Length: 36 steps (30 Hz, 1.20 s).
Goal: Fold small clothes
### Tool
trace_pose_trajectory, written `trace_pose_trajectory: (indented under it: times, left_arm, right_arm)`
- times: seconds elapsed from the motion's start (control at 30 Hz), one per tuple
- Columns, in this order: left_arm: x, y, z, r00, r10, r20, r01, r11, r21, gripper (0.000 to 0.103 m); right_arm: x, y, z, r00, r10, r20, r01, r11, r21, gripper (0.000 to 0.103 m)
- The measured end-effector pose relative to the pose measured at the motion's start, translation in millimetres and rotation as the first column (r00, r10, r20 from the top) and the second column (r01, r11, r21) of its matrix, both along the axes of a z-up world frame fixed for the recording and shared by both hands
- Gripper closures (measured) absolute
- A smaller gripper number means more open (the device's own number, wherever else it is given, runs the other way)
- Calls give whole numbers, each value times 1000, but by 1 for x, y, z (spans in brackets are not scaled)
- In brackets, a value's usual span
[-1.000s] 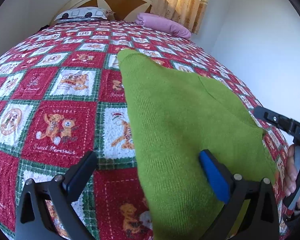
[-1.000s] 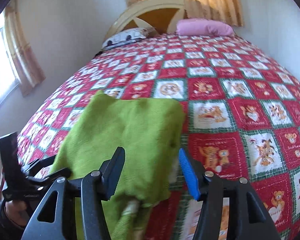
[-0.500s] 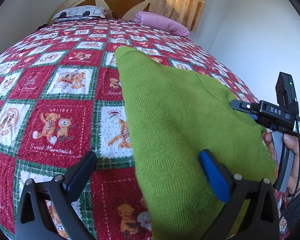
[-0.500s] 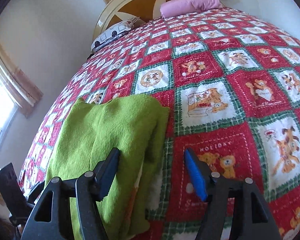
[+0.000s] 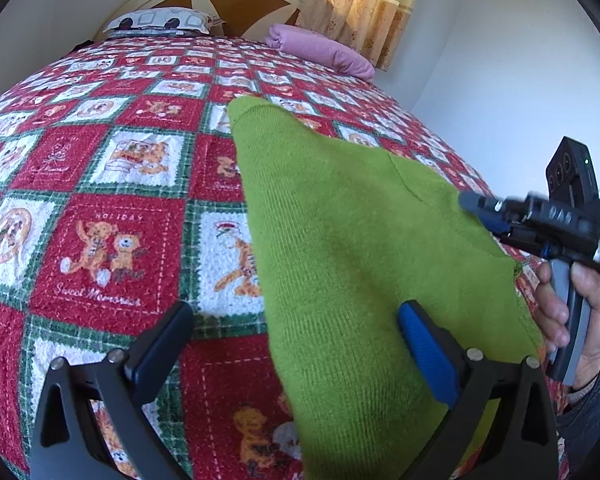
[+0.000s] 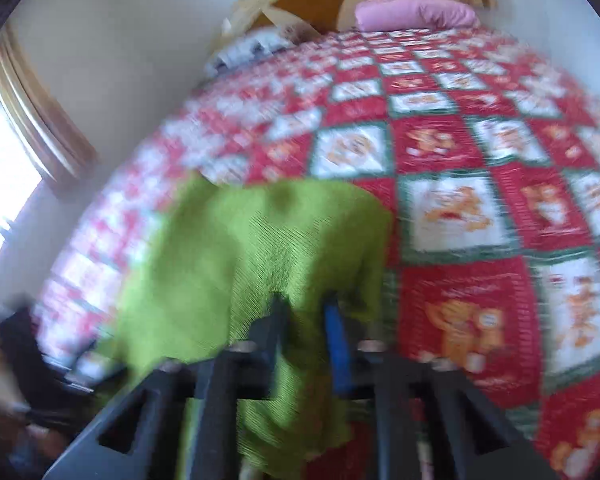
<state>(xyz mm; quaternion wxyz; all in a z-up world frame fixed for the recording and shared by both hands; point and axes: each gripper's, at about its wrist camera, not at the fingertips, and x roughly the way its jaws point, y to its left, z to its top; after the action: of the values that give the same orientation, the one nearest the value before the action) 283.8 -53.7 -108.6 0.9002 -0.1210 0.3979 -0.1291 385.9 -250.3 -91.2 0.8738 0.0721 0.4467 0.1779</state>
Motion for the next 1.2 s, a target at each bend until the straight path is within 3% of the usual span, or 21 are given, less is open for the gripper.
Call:
trace_pose_trajectory:
  times: [0.17, 0.2, 0.27, 0.3, 0.4, 0.5, 0.73, 0.8, 0.9, 1.07, 1.2]
  left_arm:
    - [-5, -7, 2, 1000, -11, 20, 10, 999, 42, 0]
    - [-1, -9, 0, 1000, -14, -3, 14, 999, 52, 0]
    - [1, -7, -2, 1000, -17, -15, 17, 999, 35, 0]
    - [1, -6, -2, 1000, -16, -17, 17, 1000, 25, 0]
    - [0, -6, -2, 1000, -17, -18, 17, 999, 30, 0]
    - [0, -7, -2, 1000, -19, -20, 20, 999, 28, 0]
    - [1, -10, -2, 999, -32, -19, 33, 999, 32, 0]
    - [1, -10, -3, 999, -39, -20, 39, 999, 30, 0]
    - [2, -10, -3, 999, -44, -22, 45, 999, 26, 0]
    - [5, -14, -3, 998, -59, -25, 60, 998, 25, 0]
    - [6, -16, -4, 997, -68, -27, 69, 997, 27, 0]
  right_arm:
    - [0, -9, -5, 1000, 5, 8, -5, 1000, 22, 89]
    - [1, -12, -3, 1000, 5, 11, -6, 999, 44, 80]
    - [8, -23, -1, 1000, -25, 10, 24, 995, 101, 48]
    - [12, -29, -2, 999, -45, 11, 44, 990, 134, 46]
    - [27, -33, -7, 998, -66, -12, 67, 985, 156, 46]
    - [50, -36, -22, 993, -62, -100, 83, 971, 225, 46]
    - [75, -31, -31, 991, -31, -133, 73, 944, 321, 48]
    - [82, -36, -39, 985, 6, -170, 68, 900, 430, 61]
    - [87, -45, -51, 980, 21, -196, 84, 854, 514, 64]
    - [85, -33, -48, 986, 34, -166, 50, 880, 473, 64]
    - [83, -26, -47, 992, 15, -124, 38, 909, 415, 76]
